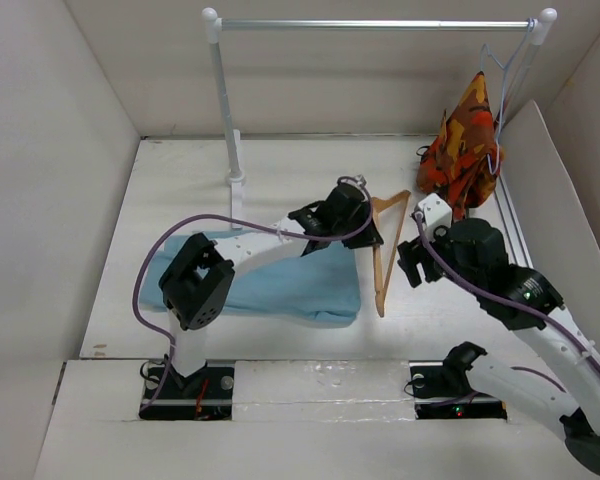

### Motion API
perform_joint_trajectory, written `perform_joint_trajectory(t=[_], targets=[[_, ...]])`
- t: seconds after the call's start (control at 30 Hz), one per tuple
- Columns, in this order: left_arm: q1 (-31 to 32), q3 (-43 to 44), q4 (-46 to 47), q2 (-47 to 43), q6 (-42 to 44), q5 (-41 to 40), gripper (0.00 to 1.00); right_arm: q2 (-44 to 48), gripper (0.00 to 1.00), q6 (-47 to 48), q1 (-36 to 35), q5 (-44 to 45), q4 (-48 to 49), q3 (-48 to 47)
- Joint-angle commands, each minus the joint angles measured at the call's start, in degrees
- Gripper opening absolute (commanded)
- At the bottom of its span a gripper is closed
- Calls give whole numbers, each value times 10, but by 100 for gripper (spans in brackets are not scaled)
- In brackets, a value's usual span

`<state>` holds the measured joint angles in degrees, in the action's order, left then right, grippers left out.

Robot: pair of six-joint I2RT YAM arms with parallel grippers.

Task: Place the trousers on the hanger

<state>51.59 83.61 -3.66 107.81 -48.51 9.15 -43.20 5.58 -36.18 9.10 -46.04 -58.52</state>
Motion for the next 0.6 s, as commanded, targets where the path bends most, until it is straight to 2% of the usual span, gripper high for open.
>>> perform_joint_trajectory(t=[0.0,0.07,0.13,0.17,0.2,0.23,0.4,0.47,0.57], targets=[[17,-42,109,-71,-34,-10,0,-7,76,-8,10,-86,-41,-54],[32,-80,120,-85,-44,-25,0,1,73,-14,23,-115,-36,-50],[43,-124,138,-102,-68,-54,0,10,57,-29,30,-137,-17,-16],[50,-139,144,-109,-75,-64,0,14,44,-38,37,-149,11,0],[67,-155,153,-116,-84,-85,0,17,10,-55,38,-171,26,16],[76,-170,157,-131,-93,-114,0,16,0,-72,44,-180,44,52],[132,-274,186,-172,-162,-218,0,-16,0,-123,67,-207,170,139],[145,-303,184,-177,-176,-243,0,-38,0,-129,76,-229,239,179],[145,-340,190,-168,-200,-261,0,-83,2,-143,82,-220,279,199]])
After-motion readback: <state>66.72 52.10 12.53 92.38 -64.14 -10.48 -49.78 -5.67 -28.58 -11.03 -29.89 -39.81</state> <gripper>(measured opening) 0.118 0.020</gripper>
